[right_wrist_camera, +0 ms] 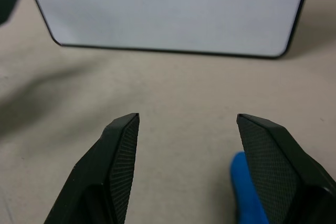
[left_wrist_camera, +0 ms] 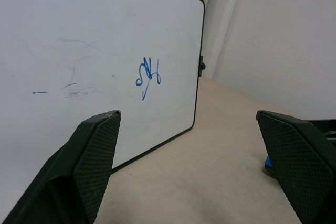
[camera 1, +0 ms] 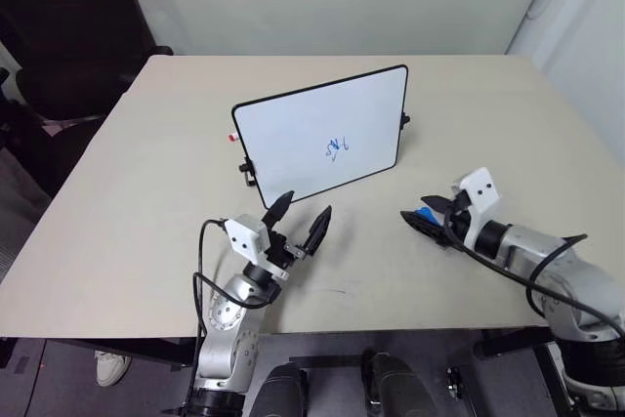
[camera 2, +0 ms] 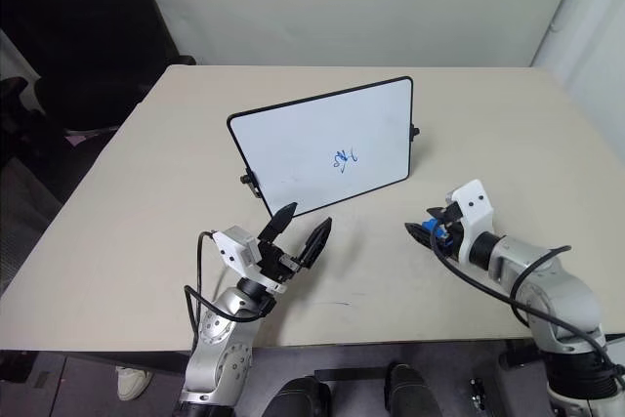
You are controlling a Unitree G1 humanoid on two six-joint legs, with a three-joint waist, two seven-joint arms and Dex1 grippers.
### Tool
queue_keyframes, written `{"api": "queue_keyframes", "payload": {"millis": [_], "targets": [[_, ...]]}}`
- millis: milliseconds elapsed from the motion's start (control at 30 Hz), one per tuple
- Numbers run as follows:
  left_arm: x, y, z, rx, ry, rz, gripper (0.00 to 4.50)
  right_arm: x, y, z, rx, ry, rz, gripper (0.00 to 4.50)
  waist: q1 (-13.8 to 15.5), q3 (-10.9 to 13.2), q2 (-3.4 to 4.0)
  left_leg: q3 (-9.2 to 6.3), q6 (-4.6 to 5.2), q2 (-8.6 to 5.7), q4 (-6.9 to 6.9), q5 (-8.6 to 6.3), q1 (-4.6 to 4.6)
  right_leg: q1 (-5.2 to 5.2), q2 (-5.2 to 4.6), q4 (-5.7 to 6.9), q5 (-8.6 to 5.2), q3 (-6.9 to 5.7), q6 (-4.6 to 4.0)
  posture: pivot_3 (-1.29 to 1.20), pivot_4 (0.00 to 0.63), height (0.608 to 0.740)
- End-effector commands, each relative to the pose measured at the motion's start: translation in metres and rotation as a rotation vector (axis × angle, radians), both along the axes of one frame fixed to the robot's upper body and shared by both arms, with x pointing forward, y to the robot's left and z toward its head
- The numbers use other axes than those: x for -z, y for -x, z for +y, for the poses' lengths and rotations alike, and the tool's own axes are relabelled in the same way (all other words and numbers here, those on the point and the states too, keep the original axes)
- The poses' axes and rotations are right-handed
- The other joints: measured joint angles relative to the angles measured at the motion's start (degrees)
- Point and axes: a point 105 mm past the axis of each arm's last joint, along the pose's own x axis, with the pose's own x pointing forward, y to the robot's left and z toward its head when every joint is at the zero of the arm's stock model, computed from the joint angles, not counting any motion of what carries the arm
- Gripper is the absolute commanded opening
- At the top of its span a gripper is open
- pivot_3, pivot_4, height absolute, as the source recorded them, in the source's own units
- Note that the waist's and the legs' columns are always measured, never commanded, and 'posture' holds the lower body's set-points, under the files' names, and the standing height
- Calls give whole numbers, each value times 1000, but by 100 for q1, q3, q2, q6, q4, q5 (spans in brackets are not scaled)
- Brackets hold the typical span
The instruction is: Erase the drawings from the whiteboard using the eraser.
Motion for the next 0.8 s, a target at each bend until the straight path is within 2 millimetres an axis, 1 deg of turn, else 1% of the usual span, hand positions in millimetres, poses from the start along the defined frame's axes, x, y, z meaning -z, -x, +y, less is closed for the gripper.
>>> {"api": "queue_keyframes", "payload": {"millis": [33, 133, 433, 600, 700, 800], "targets": [[-5, 3, -3, 3, 19, -30, 4500, -6, -8, -16, 68, 95, -9, 3122, 11, 0, 0, 0, 0, 0, 0, 0, 0, 0, 0, 0, 0, 0, 1, 0, 150, 740], [-5, 3, -2, -7, 25, -31, 4500, 1, -8, -22, 79, 118, 70, 3122, 19, 0, 0, 2, 1, 0, 0, -1, -1, 0, -2, 0, -5, 0, 7, 0, 150, 740], [-5, 4, 0, -17, 31, -29, 4500, 29, 0, -29, 72, 202, 247, 3122, 25, 1, -1, 6, 7, -1, 0, -5, -4, 0, 0, -7, -10, 0, 16, 0, 150, 740], [-5, 4, 1, -20, 32, -29, 4500, 30, -1, -28, 66, 209, 244, 3122, 26, 1, -1, 6, 10, -2, 0, -6, -4, 1, 1, -7, -10, 0, 16, 0, 150, 740], [-5, 4, 2, -21, 34, -29, 4500, 31, 0, -28, 66, 206, 258, 2544, 26, 1, -1, 5, 10, -2, 0, -6, -4, 2, 0, -7, -10, 1, 16, 0, 150, 740], [-5, 5, 1, -19, 36, -29, 4500, 33, 5, -28, 46, 206, 280, 1508, 27, 1, -1, 5, 11, -2, 1, -6, -4, 2, 0, -7, -10, 0, 16, 0, 150, 740]]}}
